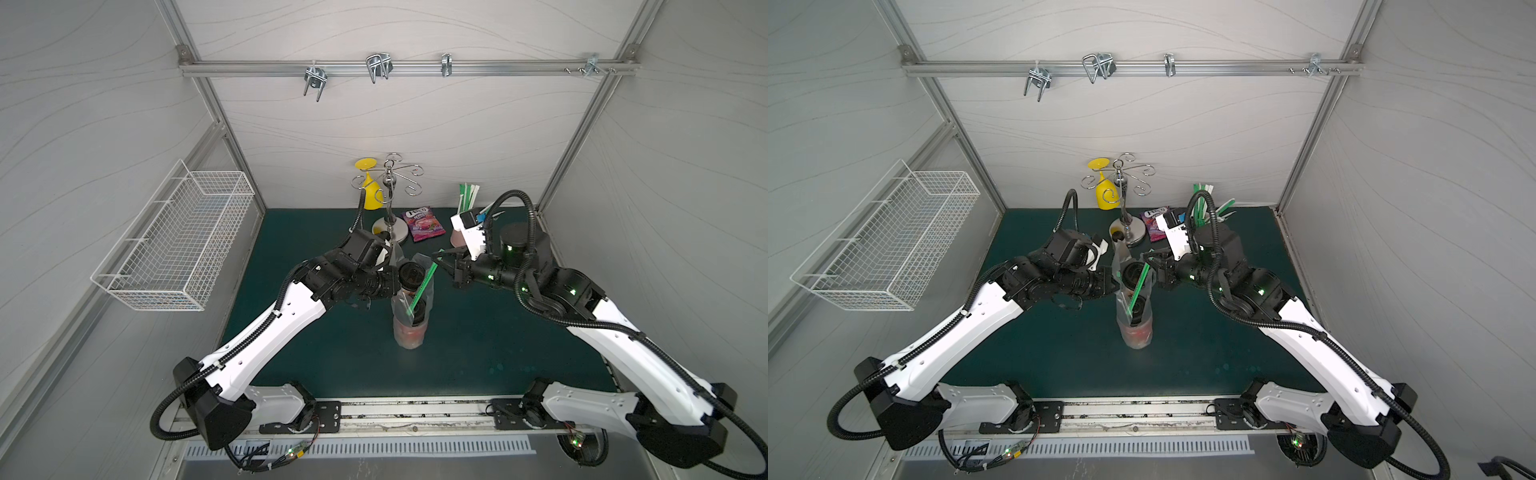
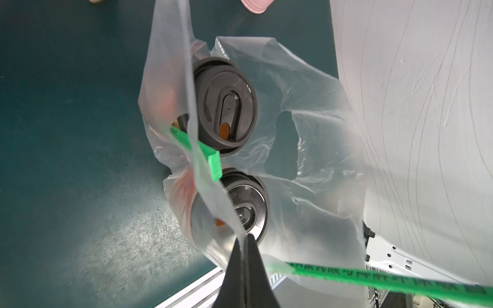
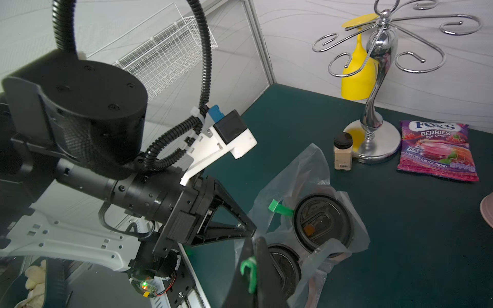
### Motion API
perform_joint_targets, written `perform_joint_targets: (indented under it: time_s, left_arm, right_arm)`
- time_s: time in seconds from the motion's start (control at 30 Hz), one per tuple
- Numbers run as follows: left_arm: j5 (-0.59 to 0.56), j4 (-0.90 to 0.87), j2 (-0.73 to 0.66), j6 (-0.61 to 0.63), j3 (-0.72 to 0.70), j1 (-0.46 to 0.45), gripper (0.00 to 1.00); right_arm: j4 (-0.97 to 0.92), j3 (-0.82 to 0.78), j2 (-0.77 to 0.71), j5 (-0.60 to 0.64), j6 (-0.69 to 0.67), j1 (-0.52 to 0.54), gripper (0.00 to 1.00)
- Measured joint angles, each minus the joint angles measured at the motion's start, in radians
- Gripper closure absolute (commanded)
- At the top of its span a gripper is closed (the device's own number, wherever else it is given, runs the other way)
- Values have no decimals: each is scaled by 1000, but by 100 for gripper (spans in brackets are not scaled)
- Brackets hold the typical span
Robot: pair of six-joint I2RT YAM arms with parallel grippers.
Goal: Pack milk tea into plastic carrier bags
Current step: Move the plastic carrier bag to the center of the board, then place the straw in the plastic carrier bag.
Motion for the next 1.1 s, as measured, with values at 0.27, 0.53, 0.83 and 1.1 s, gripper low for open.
perform_joint_targets:
  time_s: [0.27,0.53,0.83,1.1]
  left_arm:
    - [8,23,-24,0,-31,8,100]
    - [20,40,-25,0,-33,19,100]
    - [30,44,-26,0,-43,26,100]
    - [34,44,-27,0,-43,30,100]
  right_arm:
    - [-45,1,2,-16,13,0,100]
    - [-87,16,23,-36,37,0,100]
    - [-81,15,23,-50,2,14,100]
    - [-32,-42,23,-73,-86,26,100]
